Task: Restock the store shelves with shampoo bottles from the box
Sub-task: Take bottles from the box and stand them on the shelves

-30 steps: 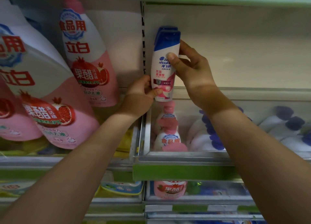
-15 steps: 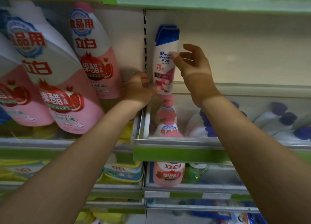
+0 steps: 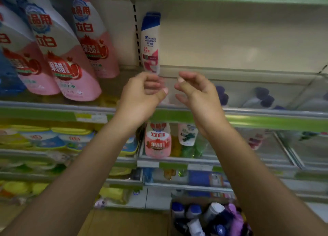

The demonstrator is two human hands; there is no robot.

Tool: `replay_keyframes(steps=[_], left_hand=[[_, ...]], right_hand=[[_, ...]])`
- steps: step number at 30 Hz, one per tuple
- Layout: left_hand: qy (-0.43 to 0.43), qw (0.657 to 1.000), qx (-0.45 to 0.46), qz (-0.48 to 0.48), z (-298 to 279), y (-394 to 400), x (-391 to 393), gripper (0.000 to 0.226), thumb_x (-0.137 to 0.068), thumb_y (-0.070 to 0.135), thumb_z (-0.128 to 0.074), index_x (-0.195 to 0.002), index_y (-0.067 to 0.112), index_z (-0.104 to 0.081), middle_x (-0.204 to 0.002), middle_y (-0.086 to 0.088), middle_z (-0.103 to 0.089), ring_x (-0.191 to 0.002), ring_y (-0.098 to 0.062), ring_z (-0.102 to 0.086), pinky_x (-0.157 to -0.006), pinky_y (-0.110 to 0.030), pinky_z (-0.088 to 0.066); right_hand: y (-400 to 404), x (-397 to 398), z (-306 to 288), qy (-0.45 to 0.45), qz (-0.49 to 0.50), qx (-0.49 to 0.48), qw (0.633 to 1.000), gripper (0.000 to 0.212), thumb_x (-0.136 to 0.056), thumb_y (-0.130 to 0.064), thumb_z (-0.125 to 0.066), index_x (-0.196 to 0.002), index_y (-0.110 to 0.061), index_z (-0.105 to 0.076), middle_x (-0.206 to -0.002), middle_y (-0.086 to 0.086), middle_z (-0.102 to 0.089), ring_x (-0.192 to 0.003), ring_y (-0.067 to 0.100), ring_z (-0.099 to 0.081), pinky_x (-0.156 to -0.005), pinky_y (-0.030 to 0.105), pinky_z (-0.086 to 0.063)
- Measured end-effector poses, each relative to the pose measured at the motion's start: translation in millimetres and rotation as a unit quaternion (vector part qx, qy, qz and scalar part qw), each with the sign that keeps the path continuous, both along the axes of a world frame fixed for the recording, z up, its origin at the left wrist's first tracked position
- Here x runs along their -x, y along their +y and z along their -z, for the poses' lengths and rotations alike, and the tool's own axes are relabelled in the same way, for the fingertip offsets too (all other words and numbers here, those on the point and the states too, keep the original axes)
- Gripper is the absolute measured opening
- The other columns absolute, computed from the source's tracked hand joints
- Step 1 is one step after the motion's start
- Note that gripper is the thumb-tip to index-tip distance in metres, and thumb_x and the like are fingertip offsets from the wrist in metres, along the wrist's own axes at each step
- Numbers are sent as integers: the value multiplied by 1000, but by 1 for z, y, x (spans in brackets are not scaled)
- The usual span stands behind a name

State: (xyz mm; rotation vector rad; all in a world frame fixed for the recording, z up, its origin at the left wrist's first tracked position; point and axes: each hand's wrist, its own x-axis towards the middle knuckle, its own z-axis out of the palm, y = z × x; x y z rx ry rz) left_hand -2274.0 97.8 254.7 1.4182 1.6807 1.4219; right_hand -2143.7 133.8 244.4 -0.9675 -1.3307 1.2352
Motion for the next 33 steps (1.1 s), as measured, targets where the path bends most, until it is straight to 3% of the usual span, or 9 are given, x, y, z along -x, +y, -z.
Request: replay_keyframes(steps=[2,6,10,15,18,21,26,29,33], left_hand=[[-21,1000,10,0,12,-24,-21,28,-83,12,-70,-108,15,-58,-104,-3,-66,-92,-12,-64,-80,-20,-52],[-55,997,51,-20,51,-68,-57,28,-83,12,-71,-108,16,-59,-103,-1,-66,-94,-13,-65,-71,-15,-53],[-72,989,125,-19,105,-113,-90,32,-83,14,-70,-113,13,-60,-104,1,-66,-95,-13,-64,-77,-22,-53],[-93,967,236,-32,185,-168,-122,26,-84,11,-68,-108,16,-60,-103,0,-65,-95,-13,-61,-71,-15,-46],[-91,946,309,-36,229,-197,-134,23,-86,13,-67,-107,20,-61,-100,8,-65,-94,-6,-60,-69,-13,-42],[-83,924,372,-36,266,-220,-142,24,-86,11,-65,-109,16,-62,-97,7,-63,-88,0,-57,-64,-8,-39],[-87,894,438,-46,311,-244,-153,22,-87,10,-64,-109,12,-63,-93,3,-63,-80,1,-56,-64,-6,-40],[-92,879,465,-38,331,-249,-157,24,-87,10,-64,-111,9,-63,-98,-3,-66,-83,-7,-59,-68,-9,-42],[-94,860,501,-20,356,-251,-159,26,-86,10,-64,-112,10,-63,-96,-1,-67,-84,-5,-59,-71,-11,-41]], right_hand=[[-24,-22,10,-3,-11,18,1000,14,-95,-15,-58,-107,-21,-61,-112,3,-65,-108,16,-63,-93,34,-55],[-62,-67,45,15,-33,75,997,13,-96,-9,-56,-107,-14,-62,-108,8,-65,-97,15,-66,-82,25,-57],[-94,-107,95,-18,-28,140,990,13,-96,-13,-58,-103,-20,-65,-104,4,-68,-98,15,-67,-88,32,-56],[-133,-144,162,-38,-6,235,971,14,-95,-12,-58,-108,-15,-65,-102,3,-68,-96,16,-67,-83,27,-56],[-153,-161,204,-76,4,276,958,17,-95,-12,-58,-111,-13,-65,-108,6,-68,-101,18,-66,-90,34,-55],[-171,-170,249,-89,17,331,939,16,-93,-4,-57,-100,-17,-65,-104,5,-68,-106,23,-64,-95,38,-51],[-200,-178,329,-137,33,411,901,18,-94,-10,-57,-89,-26,-66,-97,4,-68,-94,23,-63,-88,39,-52],[-213,-181,371,-165,42,448,878,16,-93,-14,-59,-88,-27,-67,-91,3,-66,-90,24,-61,-83,40,-51],[-221,-181,408,-193,53,478,855,16,-93,-10,-56,-103,-15,-67,-97,7,-64,-97,25,-59,-89,42,-51]])
